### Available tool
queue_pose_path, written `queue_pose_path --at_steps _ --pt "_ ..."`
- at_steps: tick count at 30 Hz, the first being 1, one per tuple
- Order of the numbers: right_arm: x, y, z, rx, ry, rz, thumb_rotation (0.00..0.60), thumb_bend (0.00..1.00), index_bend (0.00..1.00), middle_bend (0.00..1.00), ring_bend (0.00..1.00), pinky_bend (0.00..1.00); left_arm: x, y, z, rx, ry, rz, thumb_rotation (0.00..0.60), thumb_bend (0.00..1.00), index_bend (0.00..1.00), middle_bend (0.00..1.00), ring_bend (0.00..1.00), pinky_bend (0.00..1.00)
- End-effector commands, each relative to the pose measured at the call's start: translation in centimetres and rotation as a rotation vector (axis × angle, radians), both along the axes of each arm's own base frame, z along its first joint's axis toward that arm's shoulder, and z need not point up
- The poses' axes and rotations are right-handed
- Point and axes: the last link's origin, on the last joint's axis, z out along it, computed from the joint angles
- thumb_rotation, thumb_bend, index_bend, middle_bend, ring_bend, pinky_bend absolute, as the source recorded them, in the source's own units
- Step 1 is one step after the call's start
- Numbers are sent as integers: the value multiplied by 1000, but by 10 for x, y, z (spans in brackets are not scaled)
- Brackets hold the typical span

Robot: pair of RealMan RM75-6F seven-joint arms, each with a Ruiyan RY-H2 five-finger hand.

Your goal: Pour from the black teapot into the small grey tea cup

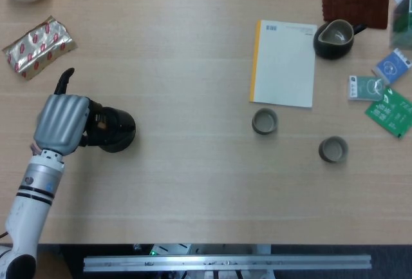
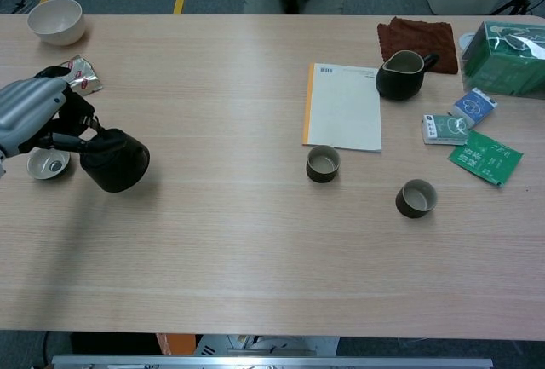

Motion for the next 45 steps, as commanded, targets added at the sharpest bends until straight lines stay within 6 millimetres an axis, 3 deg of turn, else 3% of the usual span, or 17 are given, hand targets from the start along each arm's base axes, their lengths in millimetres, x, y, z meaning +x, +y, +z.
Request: queue_pose_path --at_steps 1,5,12,22,32,45 --pt "5 -4 -2 12 19 20 600 146 270 251 142 272 1 -1 3 8 2 -2 262 50 876 937 746 0" --pt "12 -9 -4 34 48 52 600 145 270 251 142 272 3 -3 7 19 10 -3 269 50 876 938 746 0" --pt "23 -15 -8 59 64 93 600 113 270 249 142 272 4 -3 13 60 2 16 89 49 917 972 779 0" --pt "20 -13 -7 56 58 77 600 111 270 249 142 272 5 1 16 164 32 39 58 49 977 1000 823 0" --pt "19 -12 -8 55 55 67 600 112 270 249 142 272 3 3 15 198 40 54 167 61 992 1000 837 6" --pt "19 -12 -10 62 63 61 600 113 270 249 142 272 -3 5 16 230 15 68 348 251 994 1000 841 10"
